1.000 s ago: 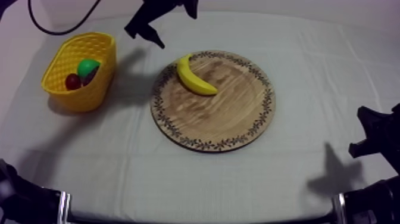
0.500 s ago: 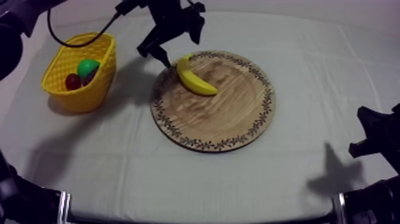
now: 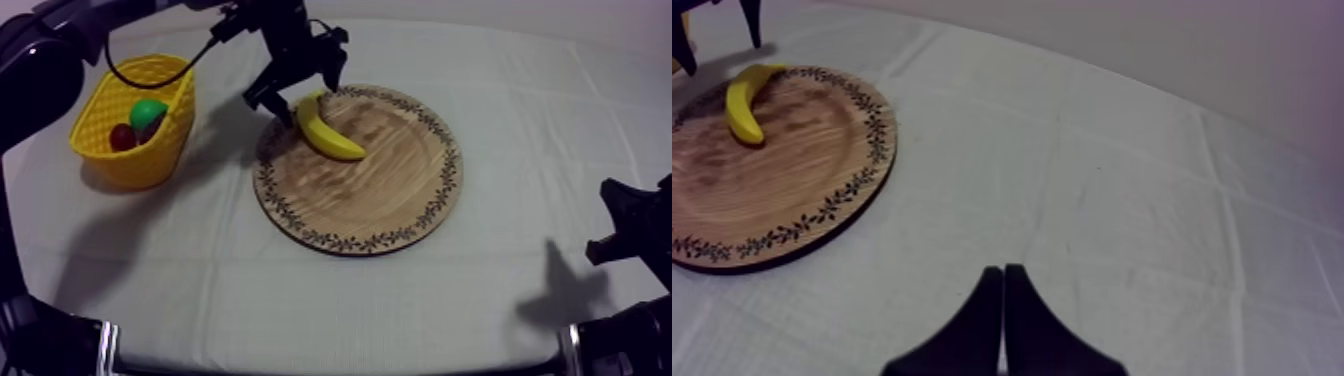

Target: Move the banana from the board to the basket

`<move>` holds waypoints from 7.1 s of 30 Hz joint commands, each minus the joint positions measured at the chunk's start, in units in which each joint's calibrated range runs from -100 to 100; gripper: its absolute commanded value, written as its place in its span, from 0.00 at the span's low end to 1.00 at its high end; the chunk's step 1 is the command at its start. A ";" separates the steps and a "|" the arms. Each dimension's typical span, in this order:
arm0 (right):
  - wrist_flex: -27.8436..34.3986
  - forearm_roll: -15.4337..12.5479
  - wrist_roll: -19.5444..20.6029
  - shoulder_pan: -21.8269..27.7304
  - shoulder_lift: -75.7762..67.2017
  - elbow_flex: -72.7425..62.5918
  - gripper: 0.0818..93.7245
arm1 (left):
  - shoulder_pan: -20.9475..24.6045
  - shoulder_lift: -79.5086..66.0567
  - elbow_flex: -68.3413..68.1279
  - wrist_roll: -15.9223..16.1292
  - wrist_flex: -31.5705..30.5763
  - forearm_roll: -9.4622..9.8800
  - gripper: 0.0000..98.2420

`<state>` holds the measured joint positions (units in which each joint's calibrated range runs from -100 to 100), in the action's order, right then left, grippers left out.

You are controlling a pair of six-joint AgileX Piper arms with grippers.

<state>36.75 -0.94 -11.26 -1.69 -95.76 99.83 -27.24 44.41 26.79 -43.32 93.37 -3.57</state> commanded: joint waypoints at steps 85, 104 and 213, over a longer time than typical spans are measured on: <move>0.03 -0.02 -0.05 0.00 0.00 0.05 0.00 | 0.36 -9.85 2.02 3.71 1.48 -3.17 0.11; 0.03 -0.02 -0.05 0.00 0.00 0.05 0.00 | 4.09 -23.01 -15.04 15.77 1.66 -1.71 0.13; 0.03 -0.02 -0.05 0.00 0.00 0.05 0.00 | 22.60 -60.53 -65.77 30.30 -17.25 4.75 0.46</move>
<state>36.81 -0.94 -11.31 -1.69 -95.76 99.83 -4.69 -11.57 -36.40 -13.04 76.82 1.46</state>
